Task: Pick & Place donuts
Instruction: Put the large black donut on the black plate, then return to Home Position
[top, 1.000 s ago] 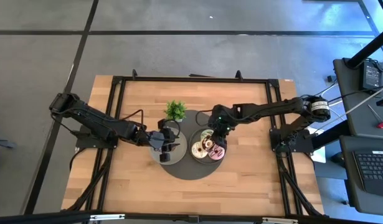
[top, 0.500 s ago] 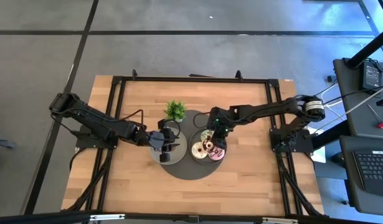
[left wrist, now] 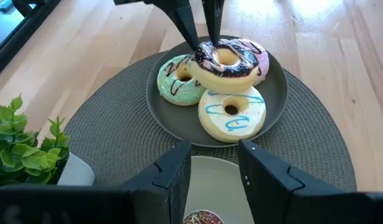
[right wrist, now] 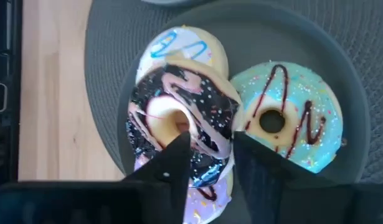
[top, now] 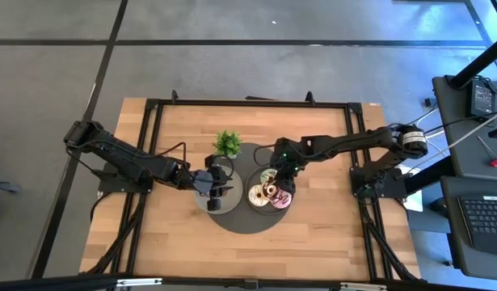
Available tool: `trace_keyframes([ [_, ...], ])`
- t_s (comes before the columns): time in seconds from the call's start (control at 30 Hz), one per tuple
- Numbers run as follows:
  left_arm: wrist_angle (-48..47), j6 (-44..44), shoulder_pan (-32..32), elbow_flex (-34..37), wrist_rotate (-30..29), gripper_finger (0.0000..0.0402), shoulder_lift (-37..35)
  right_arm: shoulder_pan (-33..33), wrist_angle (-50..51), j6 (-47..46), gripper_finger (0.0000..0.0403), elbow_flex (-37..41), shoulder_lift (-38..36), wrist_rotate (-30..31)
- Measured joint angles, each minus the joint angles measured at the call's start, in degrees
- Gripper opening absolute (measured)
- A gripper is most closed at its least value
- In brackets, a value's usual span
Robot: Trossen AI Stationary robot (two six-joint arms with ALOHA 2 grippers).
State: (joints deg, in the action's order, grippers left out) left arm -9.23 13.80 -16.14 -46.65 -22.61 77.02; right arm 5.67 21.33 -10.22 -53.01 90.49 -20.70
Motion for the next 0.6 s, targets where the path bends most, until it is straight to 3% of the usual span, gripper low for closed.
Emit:
trace_keyframes([
  [0.27,-1.57,0.03,0.00,0.05,-1.42,0.0128,-1.90,0.01,2.10,0.13,0.0177,0.07,-2.52,0.42],
  [0.4,-2.53,-1.09,0.02,1.01,-0.41,0.0128,-7.43,-1.06,2.73,4.15,0.0185,0.42,-8.31,6.15],
  [0.6,12.18,-2.40,1.57,14.02,4.56,0.0128,-20.71,-5.16,-5.93,4.85,0.0186,10.06,-22.24,15.73],
])
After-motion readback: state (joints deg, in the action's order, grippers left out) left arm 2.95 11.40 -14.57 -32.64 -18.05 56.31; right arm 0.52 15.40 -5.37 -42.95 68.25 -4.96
